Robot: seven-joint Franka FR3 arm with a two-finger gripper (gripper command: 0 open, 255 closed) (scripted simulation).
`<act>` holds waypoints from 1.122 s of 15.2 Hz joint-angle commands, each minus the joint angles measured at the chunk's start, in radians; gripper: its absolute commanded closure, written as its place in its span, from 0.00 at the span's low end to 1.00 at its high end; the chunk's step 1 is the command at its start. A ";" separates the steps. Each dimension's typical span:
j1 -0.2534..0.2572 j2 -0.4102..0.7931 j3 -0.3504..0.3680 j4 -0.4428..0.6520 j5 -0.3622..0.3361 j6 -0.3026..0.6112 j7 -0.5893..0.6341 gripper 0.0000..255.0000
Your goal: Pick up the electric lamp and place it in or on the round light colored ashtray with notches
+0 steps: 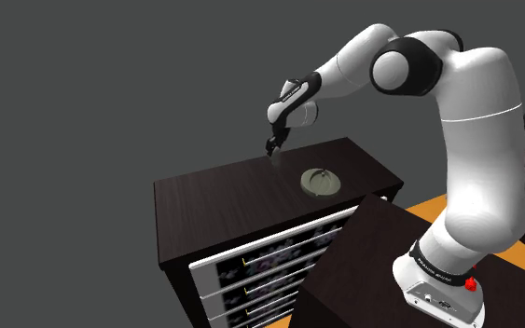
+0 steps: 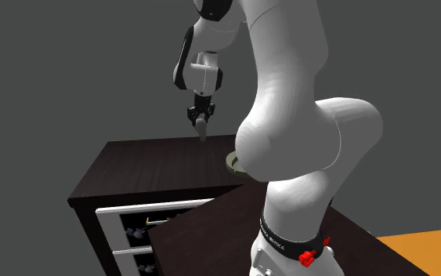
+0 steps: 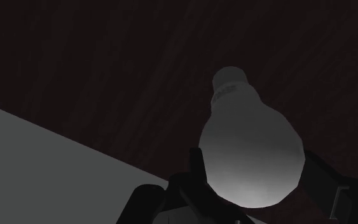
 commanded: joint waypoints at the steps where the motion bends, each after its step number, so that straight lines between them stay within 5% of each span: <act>1: -0.027 -0.046 0.001 -0.061 0.009 0.010 -0.037 1.00; 17: -0.299 -0.351 -0.021 -0.448 0.114 0.040 -0.440 1.00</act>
